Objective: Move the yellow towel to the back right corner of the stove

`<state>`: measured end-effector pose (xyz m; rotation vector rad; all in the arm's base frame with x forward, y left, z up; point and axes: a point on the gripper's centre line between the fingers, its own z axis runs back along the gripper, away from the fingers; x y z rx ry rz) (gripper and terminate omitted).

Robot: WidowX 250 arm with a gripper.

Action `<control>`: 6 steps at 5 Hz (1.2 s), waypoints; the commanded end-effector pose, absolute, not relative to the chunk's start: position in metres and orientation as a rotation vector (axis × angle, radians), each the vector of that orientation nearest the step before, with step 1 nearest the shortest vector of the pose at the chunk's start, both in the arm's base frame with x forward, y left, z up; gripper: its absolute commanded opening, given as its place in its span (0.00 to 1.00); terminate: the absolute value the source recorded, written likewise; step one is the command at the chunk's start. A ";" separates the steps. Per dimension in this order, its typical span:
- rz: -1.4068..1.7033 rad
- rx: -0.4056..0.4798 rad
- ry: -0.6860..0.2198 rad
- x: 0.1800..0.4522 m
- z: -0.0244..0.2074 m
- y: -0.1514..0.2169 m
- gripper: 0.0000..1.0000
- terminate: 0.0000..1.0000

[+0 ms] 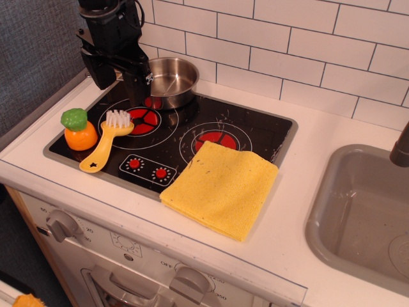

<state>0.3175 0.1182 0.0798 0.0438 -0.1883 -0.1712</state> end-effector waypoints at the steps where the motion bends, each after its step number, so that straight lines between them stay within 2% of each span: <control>1: -0.171 0.044 -0.188 0.317 0.080 0.118 1.00 0.00; 2: -0.215 0.004 -0.185 0.308 0.077 0.085 1.00 0.00; 4: -0.292 0.018 -0.150 0.288 0.055 0.004 1.00 0.00; 5: -0.252 0.065 -0.097 0.282 0.030 -0.018 1.00 0.00; 6: -0.216 0.101 -0.065 0.283 0.009 -0.011 1.00 0.00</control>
